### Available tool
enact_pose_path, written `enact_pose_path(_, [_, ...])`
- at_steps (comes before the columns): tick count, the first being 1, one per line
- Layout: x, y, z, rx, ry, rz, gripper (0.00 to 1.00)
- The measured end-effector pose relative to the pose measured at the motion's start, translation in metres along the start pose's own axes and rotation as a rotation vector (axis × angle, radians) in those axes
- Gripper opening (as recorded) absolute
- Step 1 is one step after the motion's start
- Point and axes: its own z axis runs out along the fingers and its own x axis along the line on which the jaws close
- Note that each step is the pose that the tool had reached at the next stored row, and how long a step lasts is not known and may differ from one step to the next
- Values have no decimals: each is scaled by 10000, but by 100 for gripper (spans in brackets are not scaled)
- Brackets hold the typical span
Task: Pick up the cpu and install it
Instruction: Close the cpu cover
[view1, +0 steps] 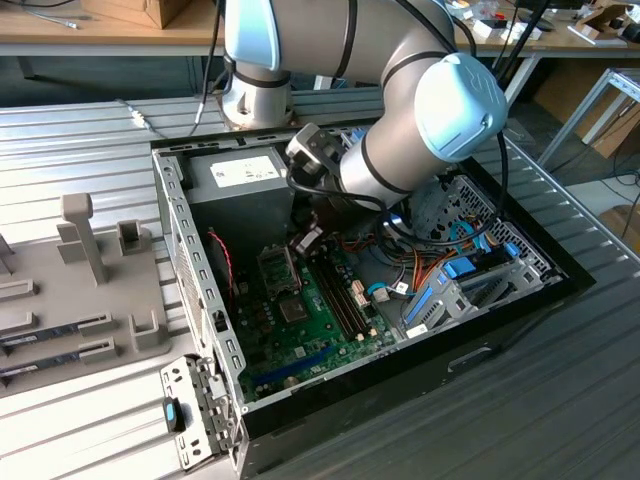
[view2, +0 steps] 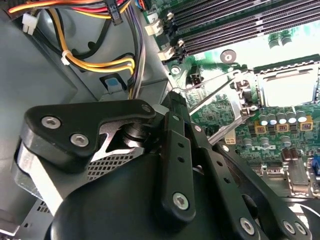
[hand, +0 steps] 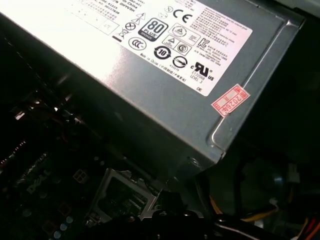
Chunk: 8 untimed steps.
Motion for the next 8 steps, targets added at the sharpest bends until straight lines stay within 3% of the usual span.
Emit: enact_pose_path(8, [31, -32, -30, -28, -11, -28, 11])
